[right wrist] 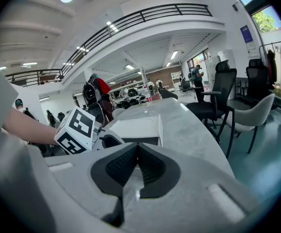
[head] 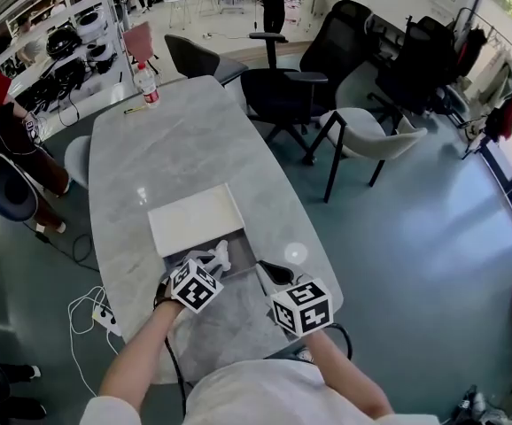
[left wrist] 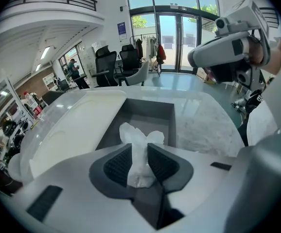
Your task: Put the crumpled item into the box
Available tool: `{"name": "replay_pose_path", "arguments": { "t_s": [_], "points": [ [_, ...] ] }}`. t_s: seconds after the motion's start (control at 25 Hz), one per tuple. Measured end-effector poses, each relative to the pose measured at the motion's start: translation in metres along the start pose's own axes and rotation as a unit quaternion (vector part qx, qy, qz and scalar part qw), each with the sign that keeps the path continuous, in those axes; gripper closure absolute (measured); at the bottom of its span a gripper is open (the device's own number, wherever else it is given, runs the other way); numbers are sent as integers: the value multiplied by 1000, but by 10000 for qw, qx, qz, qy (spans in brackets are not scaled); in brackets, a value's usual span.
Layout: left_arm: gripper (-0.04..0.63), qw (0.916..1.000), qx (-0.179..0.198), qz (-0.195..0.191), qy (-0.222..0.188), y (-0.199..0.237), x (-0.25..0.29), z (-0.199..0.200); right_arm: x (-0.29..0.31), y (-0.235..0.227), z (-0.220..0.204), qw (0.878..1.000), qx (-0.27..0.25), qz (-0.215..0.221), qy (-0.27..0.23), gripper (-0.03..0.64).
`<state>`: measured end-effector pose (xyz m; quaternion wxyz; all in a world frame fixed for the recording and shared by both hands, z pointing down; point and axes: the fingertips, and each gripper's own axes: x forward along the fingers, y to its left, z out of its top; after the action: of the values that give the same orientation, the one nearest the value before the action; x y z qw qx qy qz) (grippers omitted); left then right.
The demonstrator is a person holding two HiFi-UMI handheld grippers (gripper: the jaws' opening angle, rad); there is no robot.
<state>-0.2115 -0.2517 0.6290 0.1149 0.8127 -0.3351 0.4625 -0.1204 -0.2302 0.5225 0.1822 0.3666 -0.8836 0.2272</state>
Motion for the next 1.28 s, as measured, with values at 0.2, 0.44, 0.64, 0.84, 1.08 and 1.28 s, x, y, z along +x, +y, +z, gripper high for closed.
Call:
{"name": "replay_pose_path", "arguments": {
  "t_s": [0.2,0.44,0.64,0.84,1.08,1.28],
  "points": [
    [517,9998,-36,176,3,0,-8,-2,-4,2,0,10000,-52,77,4,614],
    [517,9979,-312,548,-124,0,-29,-2,-13,13,1,9993,-210,324,34,614],
    [517,9928,-747,877,-321,-6,-50,-4,-20,22,0,9976,-383,571,58,614],
    [517,9820,-1283,1254,-583,-11,-77,-8,-25,35,0,9948,-557,851,85,614],
    [520,9647,-1825,1633,-969,-26,-113,-7,-36,47,2,9911,-657,1154,57,614],
    [553,9418,-2290,2055,-1355,-36,-145,-5,-49,51,8,9877,-714,1389,-18,614]
  ]
}}
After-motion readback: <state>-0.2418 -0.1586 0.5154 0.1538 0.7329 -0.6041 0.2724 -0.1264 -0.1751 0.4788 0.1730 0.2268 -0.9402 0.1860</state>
